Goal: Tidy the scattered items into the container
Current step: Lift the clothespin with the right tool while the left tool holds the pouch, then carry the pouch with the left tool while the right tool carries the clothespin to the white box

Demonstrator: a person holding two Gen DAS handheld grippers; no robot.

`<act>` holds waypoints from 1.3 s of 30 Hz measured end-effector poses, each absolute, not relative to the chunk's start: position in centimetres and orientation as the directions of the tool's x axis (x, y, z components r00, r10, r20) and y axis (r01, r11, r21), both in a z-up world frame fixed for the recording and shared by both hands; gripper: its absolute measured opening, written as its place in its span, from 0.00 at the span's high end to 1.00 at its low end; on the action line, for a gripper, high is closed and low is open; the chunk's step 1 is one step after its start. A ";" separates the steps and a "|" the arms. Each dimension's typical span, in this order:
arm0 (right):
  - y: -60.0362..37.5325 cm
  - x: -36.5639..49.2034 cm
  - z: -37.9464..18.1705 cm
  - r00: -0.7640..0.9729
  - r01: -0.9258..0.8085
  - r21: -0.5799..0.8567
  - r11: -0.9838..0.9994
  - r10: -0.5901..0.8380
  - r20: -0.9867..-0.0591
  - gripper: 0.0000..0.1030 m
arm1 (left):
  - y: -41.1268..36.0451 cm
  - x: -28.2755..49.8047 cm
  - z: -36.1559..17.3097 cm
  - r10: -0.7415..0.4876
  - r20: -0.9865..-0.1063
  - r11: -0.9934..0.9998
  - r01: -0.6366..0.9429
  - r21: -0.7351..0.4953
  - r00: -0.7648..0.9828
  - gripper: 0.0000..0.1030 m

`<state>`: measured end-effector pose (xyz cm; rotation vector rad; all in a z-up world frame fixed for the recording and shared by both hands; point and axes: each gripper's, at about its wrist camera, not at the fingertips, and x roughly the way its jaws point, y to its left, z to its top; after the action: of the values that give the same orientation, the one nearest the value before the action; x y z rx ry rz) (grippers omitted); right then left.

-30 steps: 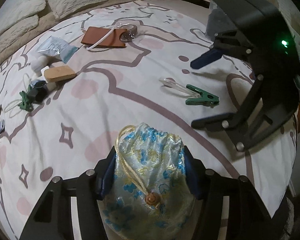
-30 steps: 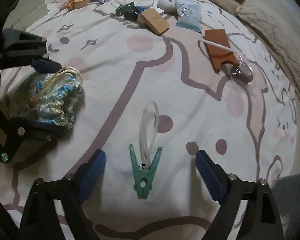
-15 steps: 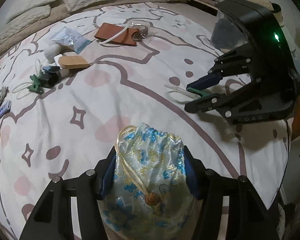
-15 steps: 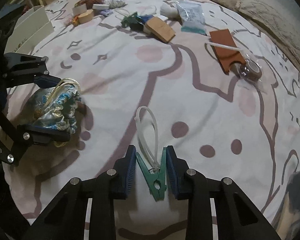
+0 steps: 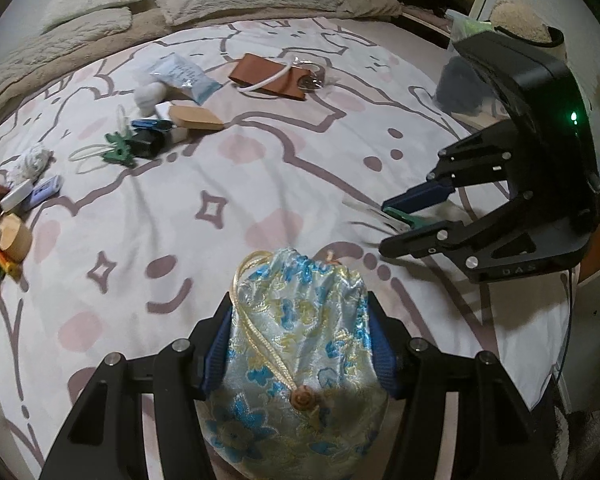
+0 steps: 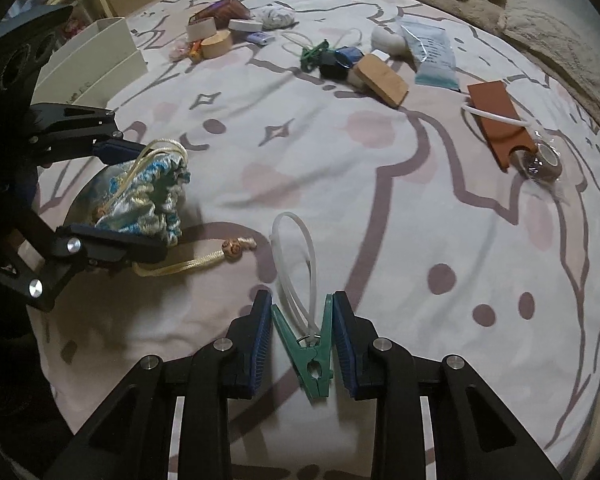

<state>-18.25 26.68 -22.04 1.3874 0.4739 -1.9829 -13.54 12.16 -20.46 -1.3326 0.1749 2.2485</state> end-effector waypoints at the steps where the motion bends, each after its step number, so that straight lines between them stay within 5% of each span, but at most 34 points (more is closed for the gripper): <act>1: 26.6 -18.2 -22.0 -0.215 0.695 0.081 -0.714 -0.315 -0.924 0.70 | 11.8 -13.4 -20.3 0.365 -0.847 -0.860 -0.488 -0.148 -0.386 0.42; 18: 25.3 -18.2 -20.2 -0.253 0.674 0.118 -0.729 -0.378 -0.891 0.70 | 5.8 -11.5 -16.9 0.289 -0.818 -0.904 -0.423 -0.062 -0.498 0.42; 39: 16.5 -14.6 -9.4 -0.370 0.747 0.090 -0.658 -0.526 -0.766 0.70 | -0.7 -6.9 -9.2 0.236 -0.679 -0.945 -0.327 0.007 -0.695 0.42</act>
<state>-14.64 16.45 -9.45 1.0258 0.3490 -2.0750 -6.93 -0.71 -9.22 -1.0296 0.1824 2.6336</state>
